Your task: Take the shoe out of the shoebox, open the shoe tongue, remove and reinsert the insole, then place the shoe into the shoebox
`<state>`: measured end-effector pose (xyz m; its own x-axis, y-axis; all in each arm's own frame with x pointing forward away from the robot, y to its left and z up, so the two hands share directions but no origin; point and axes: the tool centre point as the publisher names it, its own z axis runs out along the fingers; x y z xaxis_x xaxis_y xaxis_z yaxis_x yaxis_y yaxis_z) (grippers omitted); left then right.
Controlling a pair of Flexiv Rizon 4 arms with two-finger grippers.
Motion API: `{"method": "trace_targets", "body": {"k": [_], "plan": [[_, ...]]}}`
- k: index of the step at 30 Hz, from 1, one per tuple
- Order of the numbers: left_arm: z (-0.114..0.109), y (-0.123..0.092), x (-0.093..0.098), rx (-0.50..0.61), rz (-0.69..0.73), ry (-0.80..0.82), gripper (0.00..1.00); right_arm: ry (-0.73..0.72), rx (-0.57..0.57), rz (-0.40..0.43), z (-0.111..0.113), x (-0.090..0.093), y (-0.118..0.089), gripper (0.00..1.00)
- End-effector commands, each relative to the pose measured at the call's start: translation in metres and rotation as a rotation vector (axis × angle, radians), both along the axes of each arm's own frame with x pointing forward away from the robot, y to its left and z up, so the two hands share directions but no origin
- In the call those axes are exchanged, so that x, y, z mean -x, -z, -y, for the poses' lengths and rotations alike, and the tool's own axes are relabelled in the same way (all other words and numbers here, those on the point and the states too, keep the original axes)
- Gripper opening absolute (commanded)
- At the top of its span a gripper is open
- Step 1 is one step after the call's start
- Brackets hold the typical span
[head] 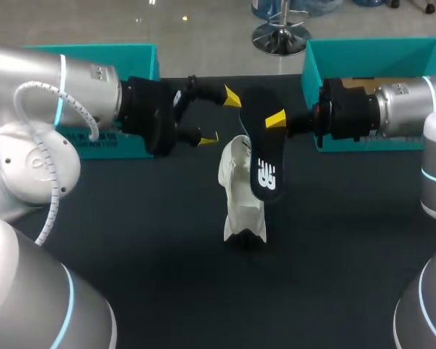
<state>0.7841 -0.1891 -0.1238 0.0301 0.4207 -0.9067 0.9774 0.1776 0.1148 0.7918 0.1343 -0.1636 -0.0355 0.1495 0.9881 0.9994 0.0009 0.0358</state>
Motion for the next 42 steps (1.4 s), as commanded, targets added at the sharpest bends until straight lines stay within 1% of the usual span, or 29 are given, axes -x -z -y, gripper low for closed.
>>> {"method": "trace_targets", "body": {"k": [1, 8, 12, 14, 16, 23, 29, 30, 34, 35, 37, 42], "plan": [[0.0, 0.001, 0.001, 0.003, 0.003, -0.001, 1.0, -0.002, 0.022, -0.012, 0.002, 0.0, -0.006, 0.0], [0.0, 0.001, 0.001, 0.003, 0.003, -0.001, 1.0, 0.028, 0.028, -0.024, 0.004, -0.002, -0.007, 0.0], [0.004, 0.01, 0.0, 0.075, -0.009, -0.006, 1.0, 0.048, 0.026, -0.026, 0.007, -0.002, -0.009, 0.0], [0.006, 0.011, -0.003, 0.118, -0.009, -0.03, 1.0, 0.053, 0.024, -0.025, 0.007, -0.002, -0.01, 0.0], [0.009, 0.012, -0.007, 0.136, -0.014, -0.06, 1.0, 0.057, 0.024, -0.026, 0.007, -0.001, -0.011, 0.0], [0.009, 0.012, -0.007, 0.136, -0.014, -0.06, 1.0, 0.066, 0.031, -0.033, 0.008, -0.001, -0.011, 0.0], [0.009, 0.012, -0.007, 0.136, -0.014, -0.06, 1.0, 0.079, 0.016, -0.017, 0.007, -0.011, -0.01, 0.0], [0.009, 0.014, -0.007, 0.163, -0.069, -0.039, 1.0, 0.078, 0.013, -0.014, 0.006, -0.011, -0.011, 0.0], [0.011, 0.015, -0.013, 0.283, -0.062, -0.02, 1.0, 0.068, 0.01, -0.013, 0.002, -0.013, -0.012, 0.0], [0.012, 0.014, -0.015, 0.314, -0.081, -0.023, 1.0, 0.066, 0.009, -0.014, 0.002, -0.013, -0.012, 0.0], [0.013, 0.014, -0.017, 0.364, -0.065, -0.021, 1.0, 0.066, 0.007, -0.015, 0.001, -0.013, -0.012, 0.0], [0.019, 0.018, -0.019, 0.405, -0.076, -0.016, 1.0, 0.062, 0.003, -0.026, -0.005, -0.013, -0.014, 0.0]]}}
